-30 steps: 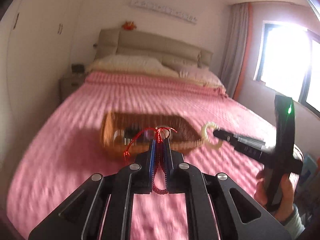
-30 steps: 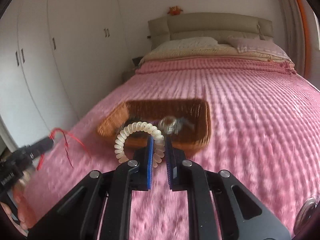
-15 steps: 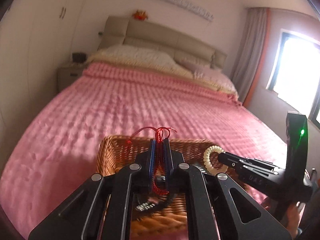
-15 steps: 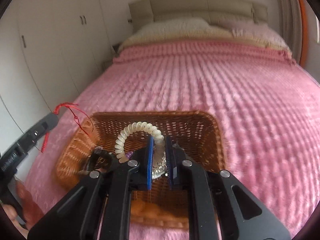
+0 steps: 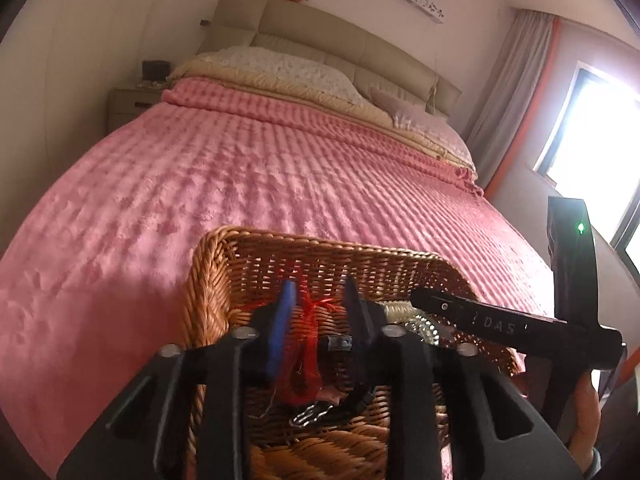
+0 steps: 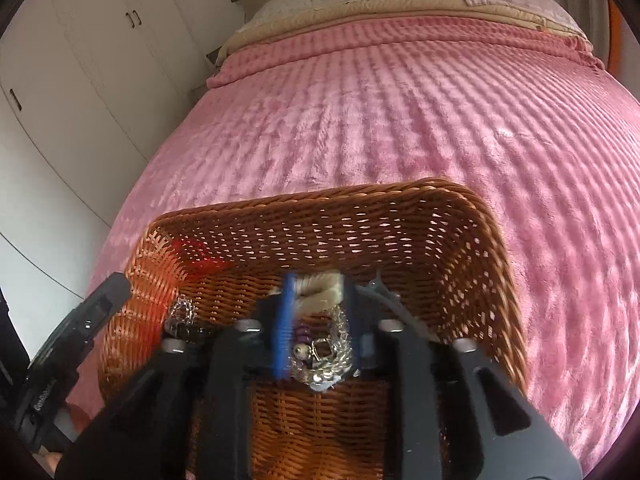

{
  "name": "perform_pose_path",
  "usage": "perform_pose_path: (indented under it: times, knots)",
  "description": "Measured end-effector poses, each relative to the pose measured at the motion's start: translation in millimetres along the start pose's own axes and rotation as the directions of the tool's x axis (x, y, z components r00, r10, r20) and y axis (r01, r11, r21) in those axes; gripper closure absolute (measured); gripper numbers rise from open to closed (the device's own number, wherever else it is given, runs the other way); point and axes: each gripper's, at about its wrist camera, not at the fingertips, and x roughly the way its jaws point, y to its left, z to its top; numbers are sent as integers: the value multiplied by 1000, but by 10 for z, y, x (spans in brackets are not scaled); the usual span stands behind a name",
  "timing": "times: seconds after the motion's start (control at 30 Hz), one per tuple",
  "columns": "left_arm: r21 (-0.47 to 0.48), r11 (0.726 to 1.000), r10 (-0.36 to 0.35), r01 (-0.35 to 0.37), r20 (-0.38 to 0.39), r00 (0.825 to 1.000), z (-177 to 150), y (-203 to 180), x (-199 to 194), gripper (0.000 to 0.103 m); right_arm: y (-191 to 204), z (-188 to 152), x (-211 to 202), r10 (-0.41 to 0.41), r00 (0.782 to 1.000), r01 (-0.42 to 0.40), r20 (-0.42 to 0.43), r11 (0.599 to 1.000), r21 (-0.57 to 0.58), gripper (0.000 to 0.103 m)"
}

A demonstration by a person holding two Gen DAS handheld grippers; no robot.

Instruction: Organize jewelry

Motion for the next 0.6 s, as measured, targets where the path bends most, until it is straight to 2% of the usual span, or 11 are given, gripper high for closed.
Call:
perform_pose_path:
  times: [0.13,0.2,0.3,0.4,0.47,0.53,0.6]
  knots:
    - [4,1000,-22,21,42,999,7,-107,-255,56,60,-89,-244,1,999,1,41,999,-42,68]
    - [17,1000,-23,22,67,997,-4,-183,-412,53,128,-176,-431,4,998,1,64,997,-77,68]
    - [55,998,-21,14,126,992,-86,-357,-805,36,248,-370,-803,0,992,17,127,991,-135,60]
    - [94,996,-12,-4,172,985,-185,-490,-1123,33,324,-598,-1157,-5,978,42,207,984,-175,52]
    - [120,993,-3,-21,196,981,-299,-584,-1336,27,351,-799,-1400,-3,965,55,262,980,-191,46]
    - [133,990,21,-52,224,974,-488,-641,-1519,15,346,-1047,-1613,0,948,67,319,978,-200,41]
    - [141,986,49,-85,243,969,-707,-670,-1637,12,307,-1278,-1749,-13,929,92,370,976,-198,37]
